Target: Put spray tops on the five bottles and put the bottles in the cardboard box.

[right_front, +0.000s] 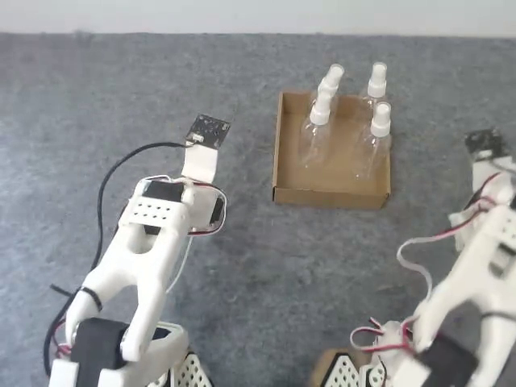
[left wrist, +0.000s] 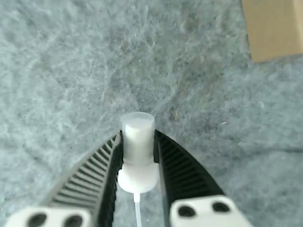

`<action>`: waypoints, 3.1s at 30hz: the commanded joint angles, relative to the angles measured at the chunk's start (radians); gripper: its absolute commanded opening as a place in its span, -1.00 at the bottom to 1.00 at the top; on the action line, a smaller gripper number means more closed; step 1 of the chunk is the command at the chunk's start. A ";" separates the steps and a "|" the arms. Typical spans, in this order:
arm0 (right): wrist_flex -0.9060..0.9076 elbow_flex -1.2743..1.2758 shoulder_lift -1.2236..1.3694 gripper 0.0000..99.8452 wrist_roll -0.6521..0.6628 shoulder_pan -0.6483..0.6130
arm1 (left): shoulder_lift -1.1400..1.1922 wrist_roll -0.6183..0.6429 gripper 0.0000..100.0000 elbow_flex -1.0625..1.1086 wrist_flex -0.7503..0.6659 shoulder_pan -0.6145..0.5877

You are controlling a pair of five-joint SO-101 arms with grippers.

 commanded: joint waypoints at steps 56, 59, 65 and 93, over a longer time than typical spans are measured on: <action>0.039 -0.525 0.704 -0.82 -0.074 -0.022 | -0.049 0.012 -0.98 -0.002 -0.025 0.008; 0.111 -0.592 0.638 -0.96 -0.087 -0.050 | -0.055 0.012 -0.98 -0.002 -0.025 0.006; 0.260 -0.614 0.351 -0.96 -0.253 -0.263 | -0.064 0.012 -0.98 -0.010 -0.025 0.000; -0.450 0.354 -0.326 -0.96 -0.582 -1.380 | -0.822 0.215 -0.98 -0.346 0.250 -0.124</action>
